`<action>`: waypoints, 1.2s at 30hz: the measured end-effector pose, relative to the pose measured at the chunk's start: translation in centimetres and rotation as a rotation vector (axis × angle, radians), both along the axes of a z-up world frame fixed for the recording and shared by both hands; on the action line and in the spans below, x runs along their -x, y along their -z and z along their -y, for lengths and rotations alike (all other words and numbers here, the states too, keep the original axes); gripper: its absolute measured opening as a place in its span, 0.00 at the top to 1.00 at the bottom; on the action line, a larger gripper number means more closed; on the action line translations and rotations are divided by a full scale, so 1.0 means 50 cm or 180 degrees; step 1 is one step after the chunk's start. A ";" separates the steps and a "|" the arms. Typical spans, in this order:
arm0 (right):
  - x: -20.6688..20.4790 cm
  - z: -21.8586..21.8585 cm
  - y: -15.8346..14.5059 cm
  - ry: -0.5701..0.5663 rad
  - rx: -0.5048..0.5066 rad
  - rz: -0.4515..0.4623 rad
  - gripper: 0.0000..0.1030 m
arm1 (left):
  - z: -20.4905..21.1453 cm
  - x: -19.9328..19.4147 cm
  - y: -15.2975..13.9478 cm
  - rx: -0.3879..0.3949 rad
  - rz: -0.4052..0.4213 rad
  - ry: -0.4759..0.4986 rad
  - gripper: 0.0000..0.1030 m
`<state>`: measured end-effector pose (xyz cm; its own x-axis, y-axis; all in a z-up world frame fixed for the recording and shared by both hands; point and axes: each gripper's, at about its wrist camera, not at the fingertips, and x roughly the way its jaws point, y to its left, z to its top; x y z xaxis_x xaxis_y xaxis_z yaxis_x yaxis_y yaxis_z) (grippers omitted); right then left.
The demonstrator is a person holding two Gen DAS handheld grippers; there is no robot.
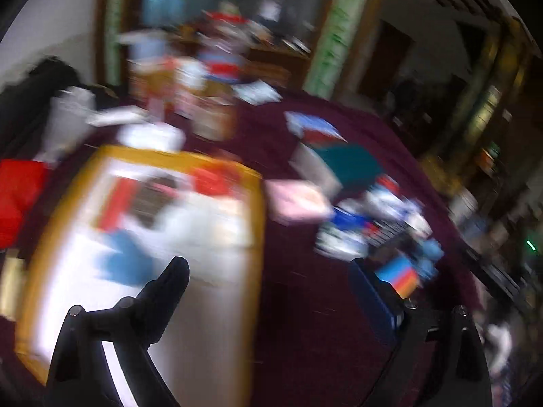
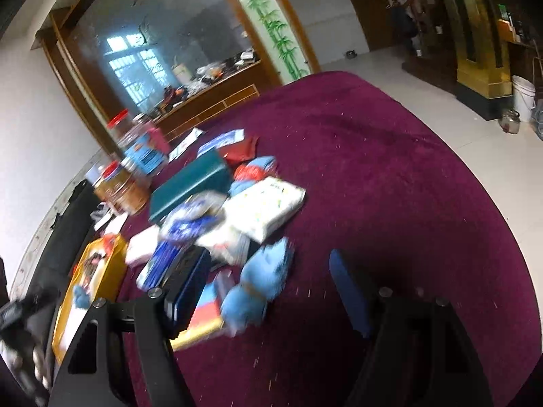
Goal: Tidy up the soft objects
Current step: 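Open both tools over the tray and move them back toward the table items, then grasp the blue-and-white tissue packet with the left tool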
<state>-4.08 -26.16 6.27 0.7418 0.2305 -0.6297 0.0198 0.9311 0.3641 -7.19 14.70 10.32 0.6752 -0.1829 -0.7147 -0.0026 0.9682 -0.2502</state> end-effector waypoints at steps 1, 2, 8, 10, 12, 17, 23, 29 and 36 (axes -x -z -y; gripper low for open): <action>-0.010 0.000 0.006 0.0019 0.0012 0.0014 0.30 | 0.035 -0.019 0.006 0.0059 -0.0083 0.0148 0.06; -0.017 0.001 0.013 0.0034 0.0022 0.0015 0.30 | 0.062 -0.025 0.013 0.0124 -0.0161 0.0265 0.07; -0.015 0.037 0.032 0.0063 -0.0118 0.0004 0.26 | 0.214 -0.075 0.073 0.0018 -0.0335 0.0706 0.07; -0.018 0.045 0.040 0.0071 -0.0193 -0.0056 0.26 | 0.246 -0.104 0.087 -0.0147 -0.0238 0.0779 0.07; -0.021 0.046 0.043 0.0048 -0.0231 -0.0075 0.26 | 0.263 -0.139 0.105 -0.0262 -0.0240 0.0820 0.07; -0.027 0.036 0.049 -0.0044 -0.0243 -0.0136 0.26 | 0.280 -0.215 0.151 -0.0298 -0.0422 0.0781 0.19; -0.027 0.037 0.055 -0.0049 -0.0281 -0.0206 0.26 | 0.280 -0.227 0.170 -0.0240 -0.0481 0.0715 0.43; -0.028 0.039 0.057 -0.0055 -0.0306 -0.0221 0.26 | 0.276 -0.166 0.147 -0.0300 -0.0343 0.0786 0.41; -0.026 0.049 0.056 0.0018 -0.0294 -0.0210 0.26 | 0.304 -0.174 0.175 -0.0501 -0.0415 0.0728 0.48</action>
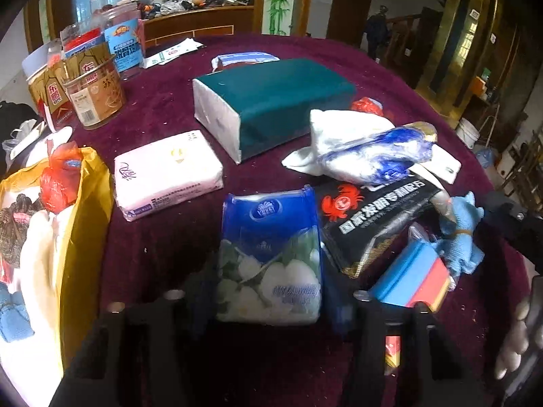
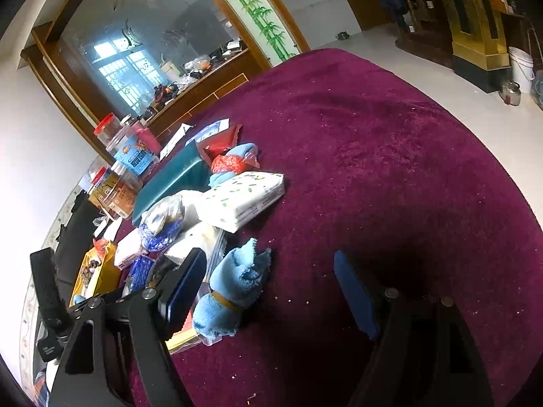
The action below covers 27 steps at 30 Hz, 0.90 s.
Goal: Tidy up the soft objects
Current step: 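Grasp the blue-and-white tissue packet with the left tool, then carry tissue packet over tray with left tool while right tool grasps blue plastic bag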
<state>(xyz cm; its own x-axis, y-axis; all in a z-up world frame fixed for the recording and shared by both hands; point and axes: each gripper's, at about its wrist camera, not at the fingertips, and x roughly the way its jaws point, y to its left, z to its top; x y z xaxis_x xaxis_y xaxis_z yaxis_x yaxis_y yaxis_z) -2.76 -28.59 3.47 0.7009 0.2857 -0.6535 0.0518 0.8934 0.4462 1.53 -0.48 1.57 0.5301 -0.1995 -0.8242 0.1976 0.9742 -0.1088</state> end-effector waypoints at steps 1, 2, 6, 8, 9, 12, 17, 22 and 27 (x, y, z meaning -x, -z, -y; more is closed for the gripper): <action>-0.001 0.001 0.001 0.0010 -0.0004 -0.0002 0.26 | 0.001 0.001 -0.001 0.0001 -0.0007 0.0021 0.48; -0.001 0.001 0.002 0.0018 0.0002 -0.0012 0.26 | -0.002 0.004 -0.005 0.0067 -0.0016 0.0027 0.48; -0.001 0.002 0.004 0.0035 0.0004 -0.0028 0.26 | -0.033 0.048 -0.056 0.0297 0.0160 0.0020 0.47; 0.000 0.005 0.004 0.0048 -0.0012 -0.0029 0.26 | -0.060 0.081 -0.085 0.0478 0.0252 -0.0004 0.47; -0.001 0.007 0.005 0.0053 -0.0025 -0.0036 0.26 | -0.077 0.099 -0.099 0.0583 0.0282 -0.0027 0.47; -0.003 0.012 0.011 0.0072 -0.0078 -0.0081 0.26 | -0.140 0.170 -0.134 0.0850 0.0398 -0.0153 0.47; -0.007 0.016 0.021 0.0072 -0.0142 -0.0155 0.26 | -0.226 0.270 -0.154 0.0851 0.0623 -0.0436 0.47; -0.006 0.003 0.020 0.0078 0.0024 -0.0170 0.26 | -0.315 0.323 -0.143 0.0652 0.0740 -0.0766 0.47; -0.007 -0.016 0.020 0.0033 0.0247 -0.0203 0.23 | -0.435 0.374 -0.126 0.0743 0.0735 -0.1156 0.47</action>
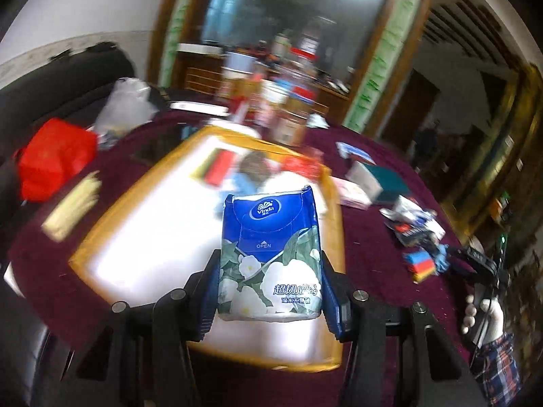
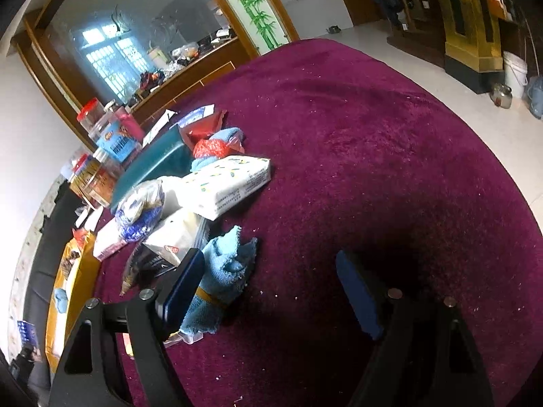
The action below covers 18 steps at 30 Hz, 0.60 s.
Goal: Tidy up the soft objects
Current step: 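Carry tissue packet over tray with left tool while right tool grasps blue plastic bag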
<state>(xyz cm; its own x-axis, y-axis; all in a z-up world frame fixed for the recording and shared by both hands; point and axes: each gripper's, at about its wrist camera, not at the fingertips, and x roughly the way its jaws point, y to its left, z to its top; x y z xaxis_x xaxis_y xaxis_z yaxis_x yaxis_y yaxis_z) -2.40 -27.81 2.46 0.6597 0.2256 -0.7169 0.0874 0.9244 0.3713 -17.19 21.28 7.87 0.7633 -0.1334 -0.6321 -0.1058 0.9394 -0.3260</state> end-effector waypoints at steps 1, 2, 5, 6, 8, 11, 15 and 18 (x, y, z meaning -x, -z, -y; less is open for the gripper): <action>0.000 0.001 0.000 -0.0002 -0.0003 -0.0008 0.23 | -0.023 0.012 0.002 0.0024 0.0001 -0.0074 0.47; -0.001 0.003 -0.001 0.0000 -0.0015 -0.0019 0.23 | -0.041 0.023 0.005 0.0036 0.0004 -0.0136 0.47; -0.001 0.012 -0.007 0.0039 -0.0039 -0.0087 0.23 | -0.086 0.054 0.008 0.0045 0.0034 -0.0288 0.47; 0.001 0.016 -0.016 0.0058 -0.0041 -0.0081 0.23 | -0.098 0.063 0.009 0.0048 0.0042 -0.0329 0.47; 0.001 0.023 -0.034 0.0086 -0.0018 -0.0054 0.23 | -0.115 0.077 0.013 0.0051 0.0061 -0.0394 0.47; -0.006 0.032 -0.069 0.0128 0.0065 0.0010 0.23 | -0.133 0.087 0.024 0.0087 0.0072 -0.0455 0.47; -0.038 0.025 -0.111 0.0038 0.0112 0.0057 0.23 | -0.135 0.083 0.040 0.0166 0.0039 -0.0432 0.47; -0.091 -0.010 -0.109 -0.0190 0.0213 -0.0139 0.23 | -0.124 0.077 0.044 0.0171 0.0026 -0.0361 0.47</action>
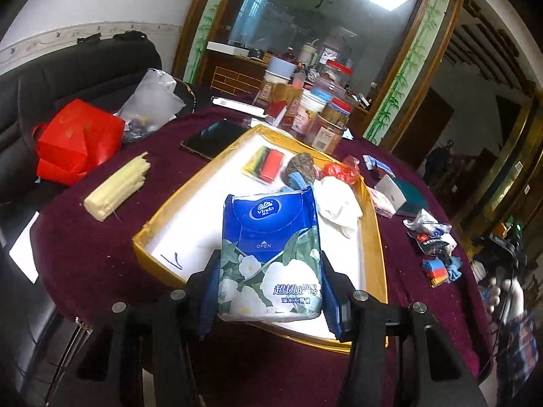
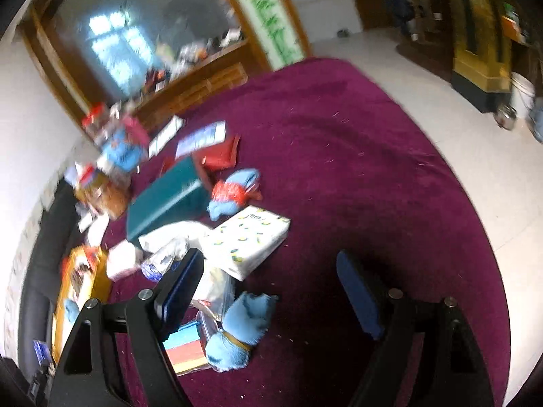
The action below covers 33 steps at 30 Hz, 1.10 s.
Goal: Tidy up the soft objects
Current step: 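Carry tissue packet over tray with left tool while right tool grasps blue plastic bag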
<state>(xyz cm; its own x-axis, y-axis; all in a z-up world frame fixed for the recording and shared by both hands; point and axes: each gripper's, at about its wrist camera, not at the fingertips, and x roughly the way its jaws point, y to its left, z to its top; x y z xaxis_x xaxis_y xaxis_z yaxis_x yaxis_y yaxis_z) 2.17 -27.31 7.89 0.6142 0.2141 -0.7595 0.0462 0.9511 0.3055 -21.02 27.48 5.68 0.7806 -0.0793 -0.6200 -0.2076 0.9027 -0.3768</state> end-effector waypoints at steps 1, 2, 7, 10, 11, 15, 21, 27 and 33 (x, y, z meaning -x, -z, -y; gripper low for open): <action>-0.014 -0.008 0.004 -0.0015 -0.0006 -0.0059 0.23 | 0.004 -0.002 0.000 0.0001 -0.0002 0.0011 0.47; -0.026 -0.012 0.009 -0.0021 -0.0064 -0.0108 0.23 | 0.006 -0.004 0.000 0.0003 -0.0006 0.0019 0.47; -0.062 -0.085 0.000 -0.0328 -0.0478 -0.0155 0.23 | 0.008 -0.007 0.003 -0.0008 -0.0047 0.0006 0.47; -0.093 -0.177 -0.015 -0.0700 -0.0181 -0.0225 0.23 | 0.003 -0.013 0.005 -0.0013 -0.0071 -0.0011 0.47; -0.102 -0.205 -0.014 -0.0783 -0.0012 -0.0284 0.23 | 0.002 -0.016 0.006 -0.0005 -0.0077 -0.0008 0.47; -0.122 -0.273 0.013 -0.0920 0.0510 -0.0480 0.23 | 0.006 -0.022 0.013 0.0032 -0.0103 0.0036 0.47; -0.094 -0.317 0.037 -0.1245 0.0877 -0.0498 0.51 | 0.000 -0.025 0.019 0.0059 -0.0108 0.0094 0.47; -0.030 -0.328 -0.014 -0.1349 0.0893 -0.0186 0.53 | -0.009 -0.025 0.020 0.0083 -0.0077 0.0082 0.47; 0.041 -0.392 -0.103 -0.1550 0.0679 0.0183 0.53 | -0.019 -0.052 0.008 0.0030 -0.0197 0.0113 0.47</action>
<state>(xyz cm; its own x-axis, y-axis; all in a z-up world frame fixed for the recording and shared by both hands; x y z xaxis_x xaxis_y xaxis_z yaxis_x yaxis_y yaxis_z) 0.11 -7.72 13.03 0.5241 0.3293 -0.7854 -0.4272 0.8995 0.0921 -18.40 28.41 5.28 0.7374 -0.1122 -0.6661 -0.1988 0.9064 -0.3727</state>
